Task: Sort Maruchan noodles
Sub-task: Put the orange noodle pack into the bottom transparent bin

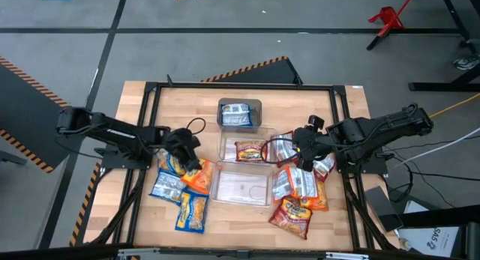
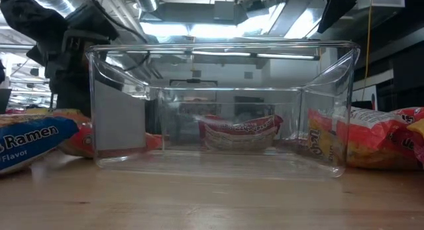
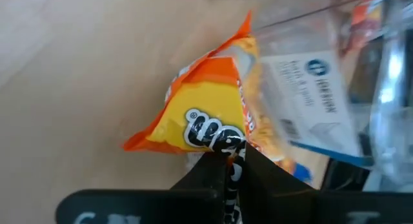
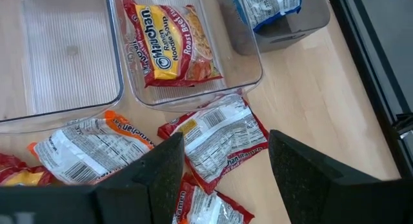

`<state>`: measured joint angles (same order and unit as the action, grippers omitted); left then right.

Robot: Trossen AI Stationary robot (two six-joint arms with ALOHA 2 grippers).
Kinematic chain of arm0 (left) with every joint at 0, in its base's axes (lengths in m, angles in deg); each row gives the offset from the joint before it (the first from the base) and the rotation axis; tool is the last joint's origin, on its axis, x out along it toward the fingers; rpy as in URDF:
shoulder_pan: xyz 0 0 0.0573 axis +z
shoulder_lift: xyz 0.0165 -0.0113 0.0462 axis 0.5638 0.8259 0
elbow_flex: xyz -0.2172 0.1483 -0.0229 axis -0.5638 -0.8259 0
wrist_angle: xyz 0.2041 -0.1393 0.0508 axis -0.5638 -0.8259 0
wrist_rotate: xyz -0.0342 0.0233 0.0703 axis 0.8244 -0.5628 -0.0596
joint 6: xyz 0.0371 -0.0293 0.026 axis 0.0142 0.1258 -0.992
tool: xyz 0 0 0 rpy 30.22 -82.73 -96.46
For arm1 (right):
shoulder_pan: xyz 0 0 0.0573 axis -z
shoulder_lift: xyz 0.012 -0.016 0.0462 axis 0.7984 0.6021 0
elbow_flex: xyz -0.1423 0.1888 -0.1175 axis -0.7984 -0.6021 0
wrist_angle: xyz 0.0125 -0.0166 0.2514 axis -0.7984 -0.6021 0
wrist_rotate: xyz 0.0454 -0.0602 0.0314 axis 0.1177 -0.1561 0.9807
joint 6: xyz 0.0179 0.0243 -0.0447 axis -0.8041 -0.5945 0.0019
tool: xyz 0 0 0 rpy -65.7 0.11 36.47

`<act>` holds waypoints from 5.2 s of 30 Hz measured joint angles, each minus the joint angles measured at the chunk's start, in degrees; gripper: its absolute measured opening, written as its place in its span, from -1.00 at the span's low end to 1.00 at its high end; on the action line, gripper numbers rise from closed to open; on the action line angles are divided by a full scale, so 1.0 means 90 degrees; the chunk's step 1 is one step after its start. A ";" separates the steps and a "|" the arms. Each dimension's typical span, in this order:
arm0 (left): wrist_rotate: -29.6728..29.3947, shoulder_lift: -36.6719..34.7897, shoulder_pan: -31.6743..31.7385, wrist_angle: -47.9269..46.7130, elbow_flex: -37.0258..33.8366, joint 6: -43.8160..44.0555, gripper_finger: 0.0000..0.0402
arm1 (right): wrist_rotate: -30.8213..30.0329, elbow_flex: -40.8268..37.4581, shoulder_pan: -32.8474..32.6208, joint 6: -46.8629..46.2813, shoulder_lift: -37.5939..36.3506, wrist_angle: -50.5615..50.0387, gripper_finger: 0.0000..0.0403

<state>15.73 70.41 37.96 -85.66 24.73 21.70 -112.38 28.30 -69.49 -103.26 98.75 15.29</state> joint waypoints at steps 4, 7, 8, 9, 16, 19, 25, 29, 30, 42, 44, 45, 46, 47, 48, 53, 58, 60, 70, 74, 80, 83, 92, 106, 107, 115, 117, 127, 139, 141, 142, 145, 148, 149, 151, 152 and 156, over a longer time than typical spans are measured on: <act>0.0069 -0.0437 0.0000 -0.0024 0.0000 0.0205 -0.95 | 0.0000 0.0000 0.0001 0.0076 0.0000 -0.0002 0.05; 0.0109 -0.0795 0.0000 -0.0146 0.0000 0.0388 -0.95 | 0.0000 0.0000 0.0000 0.0124 0.0000 -0.0002 0.05; 0.0111 -0.0912 0.0000 -0.0230 0.0000 0.0447 -0.95 | 0.0000 0.0001 0.0002 0.0124 0.0000 0.0000 0.05; 0.0111 -0.1031 0.0000 -0.0323 0.0000 0.0526 -0.95 | 0.0000 0.0001 0.0001 0.0124 0.0000 -0.0001 0.05; 0.0066 -0.1802 0.0000 -0.0879 0.0000 0.0967 -0.95 | 0.0000 -0.0001 0.0000 0.0145 0.0000 0.0000 0.05; 0.0053 -0.2113 0.0000 -0.0877 0.0000 0.1210 -0.95 | 0.0001 0.0001 0.0000 0.0168 0.0000 0.0000 0.05; -0.0027 -0.2713 0.0000 -0.1146 0.0000 0.1675 -0.95 | 0.0002 0.0001 0.0000 0.0168 0.0000 0.0002 0.05; -0.0099 -0.3124 0.0009 -0.1131 0.0013 0.2031 -0.95 | 0.0002 -0.0001 0.0000 0.0166 0.0000 0.0007 0.05; -0.0188 -0.3227 0.0010 -0.1131 0.0050 0.2056 -0.95 | 0.0002 -0.0001 0.0001 0.0148 0.0000 0.0009 0.05; -0.1551 -0.3472 0.0010 -0.1268 0.1166 0.1545 -0.95 | -0.0001 0.0001 0.0002 0.0130 0.0002 0.0017 0.05; -0.1793 -0.3216 0.0010 -0.1278 0.1437 0.1148 -0.95 | -0.0002 0.0001 0.0001 0.0125 0.0002 0.0017 0.05; -0.1863 -0.3055 0.0010 -0.1291 0.1599 0.0939 -0.95 | -0.0002 0.0001 0.0001 0.0124 0.0002 0.0017 0.05; -0.1884 -0.2884 0.0010 -0.1284 0.1766 0.0720 -0.95 | -0.0002 0.0001 0.0000 0.0121 0.0002 0.0017 0.05; -0.1854 -0.2669 0.0010 -0.1269 0.1960 0.0491 -0.95 | 0.0000 0.0001 0.0000 0.0121 0.0002 0.0017 0.05; -0.1756 -0.2447 0.0010 -0.1265 0.2159 0.0263 -0.95 | 0.0002 0.0001 0.0000 0.0121 0.0002 0.0017 0.05; -0.1067 -0.1098 -0.0097 -0.1285 0.3195 -0.0793 -0.95 | 0.0001 0.0001 0.0001 0.0119 0.0002 0.0017 0.05; -0.0418 0.0230 -0.0160 -0.1311 0.4066 -0.1657 -0.95 | -0.0002 0.0001 0.0000 0.0043 0.0002 0.0018 0.05; -0.0131 0.0699 -0.0160 -0.1541 0.4421 -0.1967 -0.95 | -0.0001 0.0000 0.0001 -0.0036 0.0002 0.0017 0.05; 0.0587 0.2348 -0.0160 -0.3296 0.5784 -0.3692 -0.95 | 0.0002 -0.0001 0.0000 -0.0049 0.0002 0.0015 0.05; 0.0858 0.2801 -0.0175 -0.3455 0.6051 -0.4042 -0.95 | 0.0002 0.0000 0.0001 -0.0051 0.0002 0.0015 0.05; 0.1060 0.3285 -0.0177 -0.3923 0.6281 -0.4604 -0.95 | 0.0002 0.0000 0.0001 -0.0051 0.0002 0.0015 0.05; 0.1103 0.3406 -0.0203 -0.3915 0.6300 -0.4801 -0.95 | 0.0002 0.0001 0.0001 -0.0051 0.0002 0.0015 0.05; 0.1144 0.3529 -0.0278 -0.3902 0.6300 -0.5317 -0.95 | 0.0002 0.0001 0.0002 -0.0051 0.0002 0.0016 0.05; 0.0770 0.3529 -0.0617 -0.3907 0.6299 -0.5816 -0.95 | 0.0005 0.0001 0.0000 -0.0216 0.0002 0.0015 0.05; 0.0750 0.3529 -0.0619 -0.3904 0.6299 -0.5811 -0.95 | 0.0005 0.0001 0.0001 -0.0216 0.0002 0.0015 0.05; 0.1009 0.3897 -0.0609 -0.3781 0.6292 -0.5857 -0.95 | 0.0006 0.0001 0.0002 -0.0216 0.0001 0.0018 0.05; 0.1097 0.4036 -0.0585 -0.3798 0.6318 -0.5883 -0.95 | 0.0007 0.0001 0.0000 -0.0216 -0.0002 0.0013 0.05; 0.1163 0.4513 -0.0580 -0.4030 0.6688 -0.6294 -0.95 | 0.0007 0.0001 0.0000 -0.0216 0.0000 0.0005 0.05; 0.1211 0.4651 -0.0637 -0.4439 0.6696 -0.6438 -0.95 | 0.0007 0.0001 0.0000 -0.0214 0.0000 0.0000 0.05; 0.1211 0.4651 -0.0677 -0.4438 0.6694 -0.6529 -0.94 | 0.0010 0.0001 0.0000 -0.0214 0.0000 0.0000 0.05; 0.1211 0.4651 -0.0701 -0.4436 0.6695 -0.6553 -0.92 | 0.0008 0.0001 0.0000 -0.0214 0.0000 0.0000 0.05; 0.1215 0.4651 -0.0766 -0.4436 0.6696 -0.6570 -0.88 | 0.0017 0.0001 0.0000 -0.0214 0.0000 0.0000 0.05; 0.0878 0.4651 -0.0846 -0.4422 0.6696 -0.6687 -0.84 | 0.0073 0.0001 0.0000 -0.0214 0.0000 -0.0002 0.05; 0.0743 0.4651 -0.0875 -0.4427 0.6696 -0.6790 -0.82 | 0.0073 0.0001 0.0000 -0.0214 0.0000 -0.0002 0.05; 0.0570 0.4651 -0.0913 -0.4428 0.6696 -0.6899 -0.77 | 0.0075 0.0001 0.0000 -0.0214 0.0000 -0.0002 0.05; 0.0542 0.4651 -0.0927 -0.4431 0.6693 -0.6911 -0.73 | 0.0085 0.0001 0.0000 -0.0213 0.0000 -0.0002 0.05; 0.0473 0.4645 -0.0950 -0.4471 0.6696 -0.6878 -0.58 | 0.0179 0.0001 0.0000 -0.0213 0.0000 -0.0005 0.05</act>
<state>19.99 112.22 29.41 -125.90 84.99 -40.19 -110.77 28.31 -69.49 -105.18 98.75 15.24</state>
